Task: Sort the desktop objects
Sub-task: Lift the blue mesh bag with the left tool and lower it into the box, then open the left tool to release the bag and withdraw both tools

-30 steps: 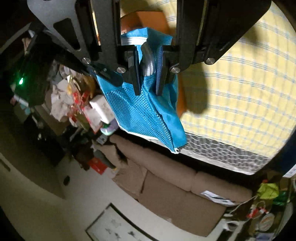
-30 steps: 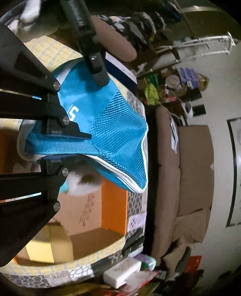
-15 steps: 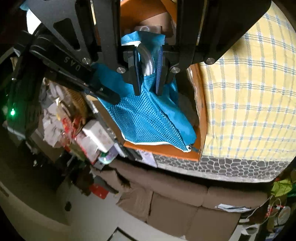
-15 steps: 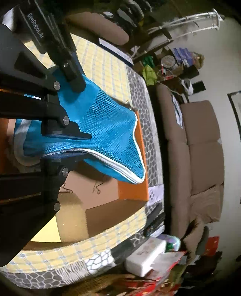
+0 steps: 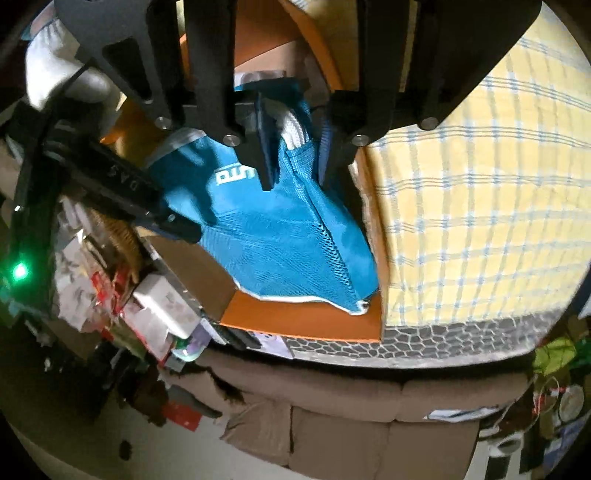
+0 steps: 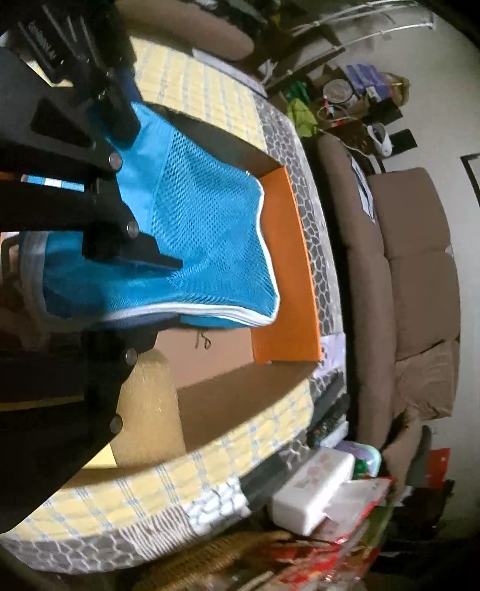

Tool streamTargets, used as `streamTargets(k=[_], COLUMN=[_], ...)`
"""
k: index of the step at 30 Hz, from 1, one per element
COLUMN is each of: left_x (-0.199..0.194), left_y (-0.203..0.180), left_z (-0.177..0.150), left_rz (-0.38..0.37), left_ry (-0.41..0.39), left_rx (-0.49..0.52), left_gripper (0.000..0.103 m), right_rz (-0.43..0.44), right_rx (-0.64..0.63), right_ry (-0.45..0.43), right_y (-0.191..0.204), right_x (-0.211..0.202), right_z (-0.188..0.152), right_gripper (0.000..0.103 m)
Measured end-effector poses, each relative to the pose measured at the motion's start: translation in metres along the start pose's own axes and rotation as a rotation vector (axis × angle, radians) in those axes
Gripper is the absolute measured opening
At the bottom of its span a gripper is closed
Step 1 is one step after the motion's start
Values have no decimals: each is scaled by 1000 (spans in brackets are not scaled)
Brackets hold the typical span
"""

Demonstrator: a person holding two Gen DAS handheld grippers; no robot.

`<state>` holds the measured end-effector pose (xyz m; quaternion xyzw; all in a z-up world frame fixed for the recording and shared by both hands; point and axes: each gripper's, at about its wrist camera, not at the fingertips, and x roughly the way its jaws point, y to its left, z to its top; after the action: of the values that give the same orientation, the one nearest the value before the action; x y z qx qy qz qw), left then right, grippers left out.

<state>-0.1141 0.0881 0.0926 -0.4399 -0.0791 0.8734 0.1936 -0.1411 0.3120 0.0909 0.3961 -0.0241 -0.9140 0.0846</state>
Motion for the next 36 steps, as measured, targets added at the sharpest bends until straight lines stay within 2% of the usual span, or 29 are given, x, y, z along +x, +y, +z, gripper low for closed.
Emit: streamTargets(k=[2, 4, 6, 8, 9, 10, 11, 12, 14, 19, 21, 22, 29, 36], left_x=[-8, -15, -21, -27, -28, -30, -31, -32, -32, -37, -42, -44, -66, -79], left_y=[-1, 0, 4, 8, 10, 12, 14, 16, 19, 18, 17, 18, 28, 49], left_z=[2, 4, 6, 8, 8, 8, 7, 7, 7, 1, -4, -7, -27, -65], left_rz=[8, 4, 6, 22, 36, 51, 58, 61, 56, 70, 76, 81, 119, 146], left_ry=[-13, -22, -31, -42, -45, -51, -53, -53, -46, -44, -49, -51, -70, -45], left_rx=[11, 6, -4, -4, -1, 1, 1, -3, -10, 13, 21, 22, 12, -66], left_gripper=[26, 28, 36, 47, 51, 58, 67, 71, 82, 95, 97, 103, 103, 103], right_rz=[11, 7, 14, 19, 20, 21, 18, 10, -12, -27, -24, -24, -21, -42], right_rx=[22, 35, 39, 34, 27, 17, 5, -9, -38, -79, -80, -82, -112, -110], right_ry=[-20, -39, -47, -52, -52, -50, -49, -50, -46, -43, -47, -50, -75, -107], right_y=[-5, -8, -10, -9, -8, -6, -3, -1, 4, 10, 11, 12, 21, 14], right_x=[-6, -12, -16, -20, -21, -21, -22, -22, -21, -22, -24, -27, -51, -71], right_z=[3, 5, 7, 10, 10, 11, 11, 10, 10, 8, 7, 6, -7, -29], right_gripper=[33, 44, 44, 47, 54, 64, 68, 74, 79, 81, 82, 82, 82, 82])
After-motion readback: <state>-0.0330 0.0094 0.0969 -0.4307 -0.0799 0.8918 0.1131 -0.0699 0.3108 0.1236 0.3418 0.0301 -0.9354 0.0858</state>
